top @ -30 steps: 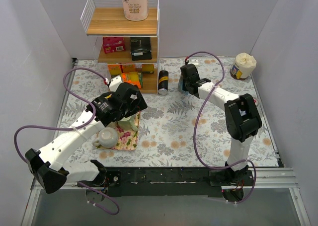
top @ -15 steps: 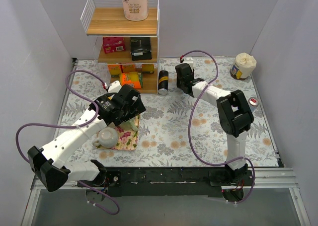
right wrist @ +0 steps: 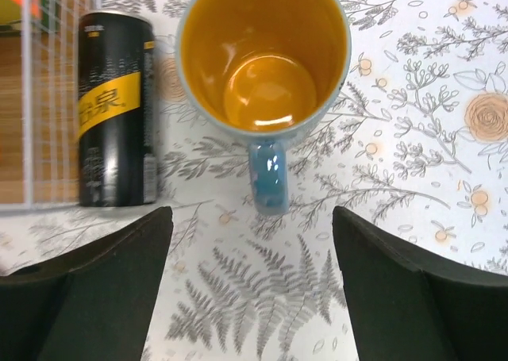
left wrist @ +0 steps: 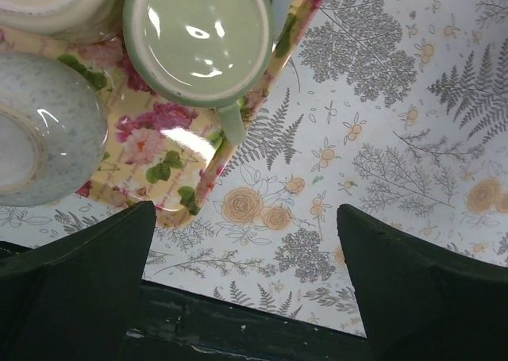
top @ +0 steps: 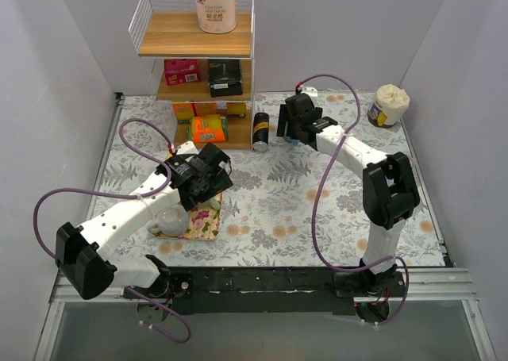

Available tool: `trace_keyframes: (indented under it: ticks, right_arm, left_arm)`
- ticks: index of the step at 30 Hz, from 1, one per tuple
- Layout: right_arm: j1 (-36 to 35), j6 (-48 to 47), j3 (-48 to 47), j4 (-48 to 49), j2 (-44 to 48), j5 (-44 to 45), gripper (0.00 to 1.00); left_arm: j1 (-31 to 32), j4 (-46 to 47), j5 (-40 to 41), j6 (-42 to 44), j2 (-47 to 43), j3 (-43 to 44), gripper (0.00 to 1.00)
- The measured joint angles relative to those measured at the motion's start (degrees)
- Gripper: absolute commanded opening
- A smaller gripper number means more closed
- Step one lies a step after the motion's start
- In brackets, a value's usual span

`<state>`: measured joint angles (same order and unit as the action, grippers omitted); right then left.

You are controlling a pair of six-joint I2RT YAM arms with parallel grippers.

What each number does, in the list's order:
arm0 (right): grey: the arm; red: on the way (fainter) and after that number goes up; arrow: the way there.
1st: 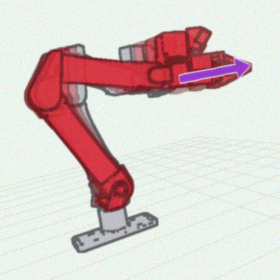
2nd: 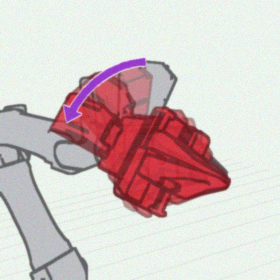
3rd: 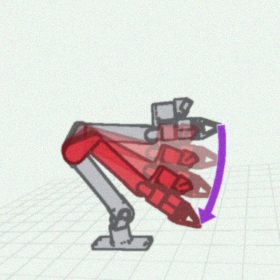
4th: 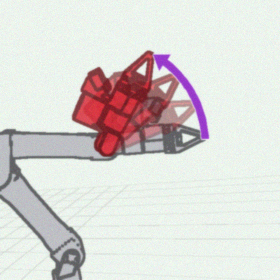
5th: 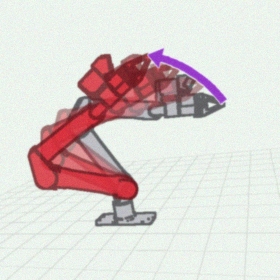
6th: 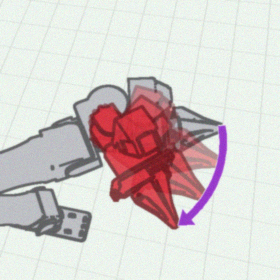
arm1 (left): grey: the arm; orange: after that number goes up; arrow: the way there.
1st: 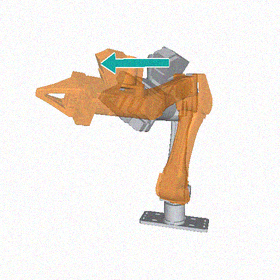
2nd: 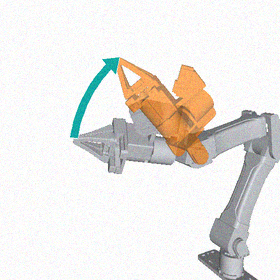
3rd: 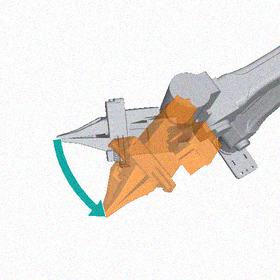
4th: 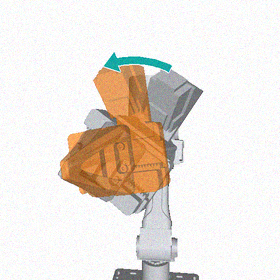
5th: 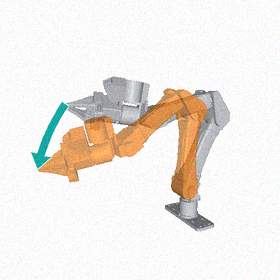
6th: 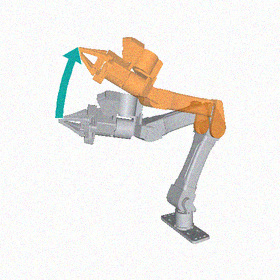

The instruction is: Turn the mug right side up

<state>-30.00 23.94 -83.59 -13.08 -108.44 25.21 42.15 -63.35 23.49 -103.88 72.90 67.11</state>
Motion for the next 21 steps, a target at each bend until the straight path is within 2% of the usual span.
trace_keyframes:
  ticks: [7, 16, 21]
  right_arm:
    - [0.15, 3.43, -1.49, -9.81, 8.41, -4.15, 0.94]
    - [1.49, 5.14, 1.55, -16.87, 21.66, -10.03, 0.93]
    - [1.84, 6.4, 5.86, -18.18, 26.91, -12.44, 0.92]
  left_arm:
    - [0.0, 1.62, 2.6, -3.48, 0.61, -3.93, 0.98]
    - [-0.04, 7.3, 4.55, -5.49, 2.14, -7.96, 0.98]
    - [-0.24, 10.56, 5.22, -5.6, 5.27, -8.72, 0.91]
